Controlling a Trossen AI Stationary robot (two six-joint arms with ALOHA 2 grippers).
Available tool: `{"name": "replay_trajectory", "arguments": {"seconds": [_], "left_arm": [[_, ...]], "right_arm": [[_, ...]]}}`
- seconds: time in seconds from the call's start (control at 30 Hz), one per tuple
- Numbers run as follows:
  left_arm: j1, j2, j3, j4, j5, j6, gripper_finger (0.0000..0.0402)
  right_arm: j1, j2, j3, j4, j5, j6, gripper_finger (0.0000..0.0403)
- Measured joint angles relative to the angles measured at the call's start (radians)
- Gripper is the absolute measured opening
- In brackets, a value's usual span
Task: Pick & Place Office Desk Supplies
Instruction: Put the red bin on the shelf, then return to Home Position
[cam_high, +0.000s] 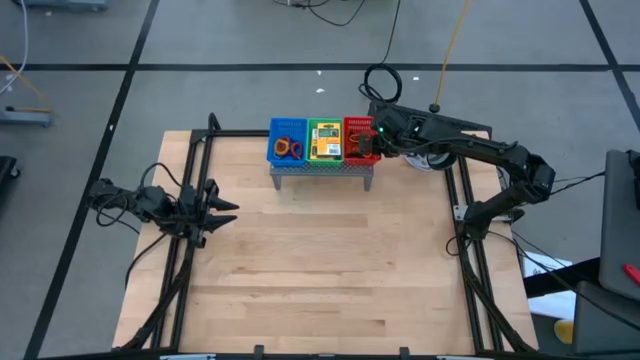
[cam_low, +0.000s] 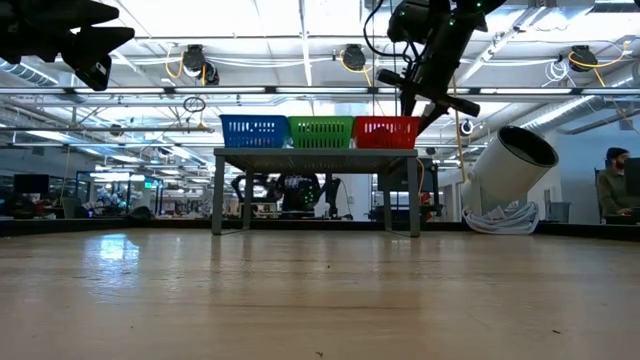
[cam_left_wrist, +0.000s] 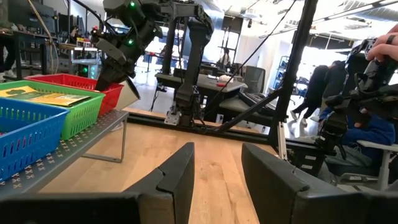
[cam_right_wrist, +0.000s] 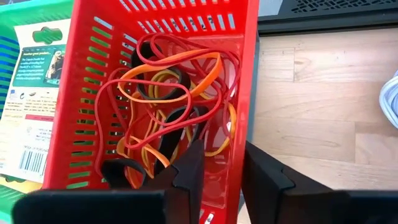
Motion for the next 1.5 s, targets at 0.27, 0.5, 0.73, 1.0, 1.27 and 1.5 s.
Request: {"name": "replay_trajectory", "arguments": {"seconds": [0.27,0.5,0.73,1.0,1.27,1.5], "left_arm": [[0.000,0.000,0.000,0.000,0.000,0.000,0.0141],[0.000,0.000,0.000,0.000,0.000,0.000,0.0141],[0.000,0.000,0.000,0.000,0.000,0.000,0.0141],[0.000,0.000,0.000,0.000,0.000,0.000,0.0141],[0.000,0.000,0.000,-0.001,0.000,0.000,0.0141],[0.000,0.000,0.000,0.000,0.000,0.000,0.0141]], "right_arm": [[0.000,-0.003,0.000,-0.004,0.000,0.001,0.0124],[0.000,-0.016,-0.001,-0.019,0.001,0.012,0.0146],[0.000,-0.037,0.000,-0.028,0.023,0.027,0.0155],[0.000,-0.071,-0.001,-0.031,0.031,0.028,0.0158],[0.000,-0.113,-0.001,-0.002,0.032,0.035,0.0158],[0.021,-0.213,-0.001,0.151,0.035,-0.085,0.0158]]}}
